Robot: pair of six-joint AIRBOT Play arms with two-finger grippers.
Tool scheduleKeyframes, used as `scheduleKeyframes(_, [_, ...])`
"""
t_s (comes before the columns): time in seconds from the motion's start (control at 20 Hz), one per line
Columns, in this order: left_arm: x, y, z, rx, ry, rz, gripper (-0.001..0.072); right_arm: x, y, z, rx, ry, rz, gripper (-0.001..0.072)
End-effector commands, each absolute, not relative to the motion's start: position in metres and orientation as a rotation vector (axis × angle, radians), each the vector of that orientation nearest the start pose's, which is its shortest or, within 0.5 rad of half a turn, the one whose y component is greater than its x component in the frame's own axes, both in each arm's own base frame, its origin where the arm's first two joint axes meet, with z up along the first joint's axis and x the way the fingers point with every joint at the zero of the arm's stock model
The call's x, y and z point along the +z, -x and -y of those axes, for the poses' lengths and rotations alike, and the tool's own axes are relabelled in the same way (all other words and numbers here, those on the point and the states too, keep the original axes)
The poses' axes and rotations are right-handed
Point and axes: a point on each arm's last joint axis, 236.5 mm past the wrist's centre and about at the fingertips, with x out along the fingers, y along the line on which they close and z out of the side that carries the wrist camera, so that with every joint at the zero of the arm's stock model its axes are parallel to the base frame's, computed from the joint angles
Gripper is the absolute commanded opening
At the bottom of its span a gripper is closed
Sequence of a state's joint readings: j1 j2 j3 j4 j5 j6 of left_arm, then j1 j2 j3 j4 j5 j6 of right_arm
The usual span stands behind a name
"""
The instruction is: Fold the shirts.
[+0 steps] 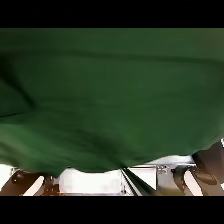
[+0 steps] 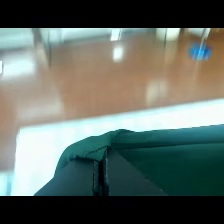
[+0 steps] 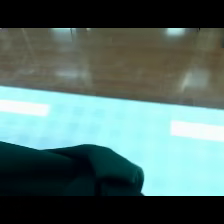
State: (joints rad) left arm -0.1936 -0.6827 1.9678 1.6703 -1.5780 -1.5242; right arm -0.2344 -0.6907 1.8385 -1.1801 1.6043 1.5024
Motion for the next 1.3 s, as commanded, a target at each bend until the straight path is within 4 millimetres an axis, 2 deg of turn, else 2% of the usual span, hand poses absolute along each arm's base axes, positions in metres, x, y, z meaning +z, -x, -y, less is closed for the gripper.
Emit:
scheduleKeyframes(0.0, [0.368, -0.208, -0.001, -0.01, -0.082, -0.556, 0.0019, 0.358, -0.218, -0.038, 0.158, -0.111, -0.559, 0.0023])
scheduleKeyframes(0.15, [0.28, -0.27, 0.012, 0.025, -0.06, -0.737, 0.0019, 0.298, -0.261, -0.039, 0.2, -0.193, -0.66, 0.0022])
scheduleKeyframes(0.25, [0.221, -0.323, 0.021, 0.049, -0.026, -0.793, 0.0019, 0.252, -0.297, -0.041, 0.243, -0.239, -0.741, 0.0022])
scheduleKeyframes(0.4, [0.144, -0.391, 0.027, 0.059, 0.035, -0.885, 0.0019, 0.183, -0.359, -0.028, 0.249, -0.289, -0.866, 0.0022])
scheduleKeyframes(0.6, [0.072, -0.481, 0.029, 0.056, 0.141, -0.922, 0.0019, 0.099, -0.45, -0.019, 0.264, -0.422, -0.928, 0.0023])
scheduleKeyframes(0.75, [0.037, -0.537, 0.012, 0.102, 0.194, -0.976, 0.0019, 0.053, -0.515, -0.006, 0.251, -0.479, -0.934, 0.0022])
scheduleKeyframes(0.8, [0.026, -0.548, 0.012, 0.102, 0.239, -1.01, 0.0019, 0.04, -0.531, -0.003, 0.243, -0.501, -0.95, 0.0023])
scheduleKeyframes(0.9, [0.011, -0.562, 0.028, 0.056, 0.377, -1.08, 0.002, 0.023, -0.558, 0.0, 0.239, -0.545, -0.979, 0.0022])
scheduleKeyframes(1.0, [0.009, -0.571, 0.049, -0.036, 0.493, -1.099, 0.002, 0.014, -0.572, 0.001, 0.232, -0.587, -0.993, 0.0022])
scheduleKeyframes(1.1, [0.014, -0.569, 0.067, -0.153, 0.507, -1.103, 0.002, 0.009, -0.574, 0.001, 0.231, -0.596, -1.004, 0.0022])
scheduleKeyframes(1.25, [0.011, -0.537, 0.071, -0.198, 0.451, -1.226, 0.0019, 0.006, -0.56, 0.001, 0.254, -0.59, -1.062, 0.0023])
